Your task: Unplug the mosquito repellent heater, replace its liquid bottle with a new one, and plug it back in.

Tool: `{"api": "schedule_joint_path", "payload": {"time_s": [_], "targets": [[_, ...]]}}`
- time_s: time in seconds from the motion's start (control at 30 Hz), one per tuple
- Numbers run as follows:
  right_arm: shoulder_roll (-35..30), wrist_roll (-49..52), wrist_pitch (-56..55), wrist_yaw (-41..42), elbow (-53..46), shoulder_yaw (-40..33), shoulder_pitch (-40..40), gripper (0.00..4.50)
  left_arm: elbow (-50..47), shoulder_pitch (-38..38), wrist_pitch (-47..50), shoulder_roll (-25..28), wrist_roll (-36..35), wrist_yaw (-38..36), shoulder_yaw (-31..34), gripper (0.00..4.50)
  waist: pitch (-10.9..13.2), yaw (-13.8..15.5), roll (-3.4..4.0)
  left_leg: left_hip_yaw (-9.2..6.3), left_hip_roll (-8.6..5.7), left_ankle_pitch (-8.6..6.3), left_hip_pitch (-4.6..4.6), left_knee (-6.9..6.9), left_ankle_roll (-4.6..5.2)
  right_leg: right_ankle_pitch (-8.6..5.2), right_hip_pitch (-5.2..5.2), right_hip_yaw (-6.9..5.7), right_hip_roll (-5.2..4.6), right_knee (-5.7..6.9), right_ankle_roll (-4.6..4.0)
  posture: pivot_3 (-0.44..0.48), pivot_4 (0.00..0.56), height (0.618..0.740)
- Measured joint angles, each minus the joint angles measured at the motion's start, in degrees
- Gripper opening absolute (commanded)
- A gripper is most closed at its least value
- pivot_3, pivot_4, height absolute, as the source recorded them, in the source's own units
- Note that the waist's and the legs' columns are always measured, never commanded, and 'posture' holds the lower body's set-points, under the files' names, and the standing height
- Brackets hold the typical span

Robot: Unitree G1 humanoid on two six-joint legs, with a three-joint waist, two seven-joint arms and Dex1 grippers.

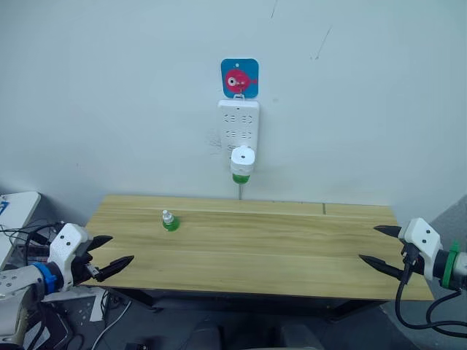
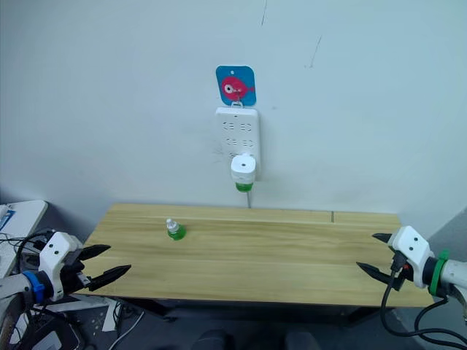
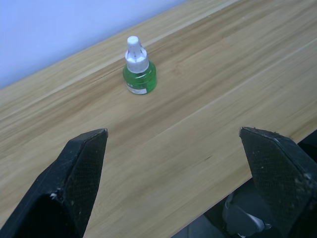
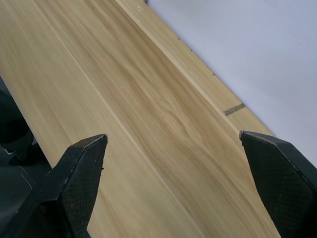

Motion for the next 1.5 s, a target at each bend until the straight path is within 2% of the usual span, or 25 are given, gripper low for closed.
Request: {"api": "schedule_joint_path", "payload": {"time_s": [0.2, 0.3, 0.47, 0.5, 0.57, 0.63, 0.97, 1.27, 1.37, 1.5], "targets": [[0.0, 5.5, 9.0, -1.1, -12.4, -0.7, -0.3, 4.47, -3.6, -2.8, 7.8, -0.1, -5.1, -0.7, 0.3, 4.50, 0.0, -0.1, 0.00, -0.07, 0.04, 0.00, -0.01, 0.03, 0.00, 0.00, 0.00, -0.04, 0.01, 0.01, 0.01, -0.062, 0.066, 0.723], [0.1, 11.5, 16.9, -5.1, -22.1, -1.3, -5.5, 4.47, -6.7, -9.4, 11.9, -1.2, -7.0, 0.6, -0.9, 4.50, 0.2, -0.3, 0.05, -0.04, 0.01, 0.00, -0.02, 0.06, 0.00, 0.03, 0.00, 0.00, 0.02, 0.01, 0.05, -0.101, 0.072, 0.723], [1.3, 19.1, 26.8, -12.7, -31.4, -3.4, -10.6, 4.47, -7.9, -20.6, 16.0, -3.4, -8.1, 1.8, -5.0, 4.50, 0.3, -0.6, -0.21, -0.01, -0.08, -0.06, -0.15, 0.04, -0.09, -0.02, 0.00, -0.03, 0.10, -0.09, 0.14, -0.157, 0.081, 0.723], [1.6, 19.8, 28.0, -13.7, -32.2, -3.4, -10.7, 4.49, -7.6, -22.2, 16.3, -3.9, -8.1, 1.7, -5.5, 4.32, 0.4, -0.8, -0.23, -0.01, -0.08, -0.07, -0.17, 0.04, -0.12, -0.02, 0.00, -0.02, 0.11, -0.11, 0.14, -0.167, 0.084, 0.723], [2.7, 20.7, 30.3, -16.5, -33.9, -3.7, -10.9, 4.50, -5.2, -27.7, 17.1, -5.3, -8.1, 1.4, -7.3, 3.92, 0.5, -1.2, -0.30, -0.01, -0.11, -0.07, -0.20, 0.06, -0.12, -0.01, 0.00, -0.05, 0.24, -0.11, 0.16, -0.182, 0.089, 0.723], [3.6, 21.0, 31.8, -19.2, -36.0, -4.0, -10.9, 4.50, -2.0, -33.2, 16.7, -6.2, -7.5, 0.9, -9.2, 3.92, 0.6, -1.9, -0.33, 0.00, -0.10, -0.07, -0.18, 0.06, -0.12, -0.01, 0.01, -0.01, 0.27, -0.11, 0.18, -0.196, 0.093, 0.723], [5.8, 21.2, 37.4, -28.7, -42.8, -1.4, -13.6, 4.50, 19.5, -50.1, 6.1, -13.2, -0.4, -0.3, -14.9, 3.92, 1.7, -6.3, -0.68, -0.04, -0.07, -0.07, -0.24, 0.07, -0.12, 0.03, -0.02, 0.02, 0.36, -0.15, 0.26, -0.273, 0.126, 0.723], [6.2, 23.5, 41.3, -32.6, -44.8, -0.9, -15.7, 4.50, 33.4, -58.1, -2.5, -15.1, 3.9, -2.5, -15.9, 3.92, 2.8, -9.4, -0.77, -0.12, -0.09, -0.08, -0.61, 0.06, -0.11, 0.03, -0.34, -0.01, 0.35, -0.16, 0.34, -0.295, 0.142, 0.723], [6.2, 24.1, 42.1, -33.5, -45.2, -0.8, -16.3, 4.50, 36.1, -59.6, -4.1, -15.6, 4.8, -3.7, -16.1, 3.92, 2.8, -9.5, -0.76, -0.13, -0.10, -0.08, -1.11, 0.16, -0.10, 0.09, -0.85, -0.04, 0.35, -0.07, 0.43, -0.295, 0.144, 0.723], [6.2, 25.2, 42.7, -33.9, -45.2, -0.4, -16.9, 4.50, 39.2, -61.4, -5.7, -16.7, 5.7, -4.5, -16.2, 3.92, 3.0, -9.4, -0.81, -0.13, -0.17, -0.07, -1.15, 0.17, -0.10, 0.11, -0.84, -0.04, 0.35, -0.06, 0.48, -0.292, 0.150, 0.723]]}}
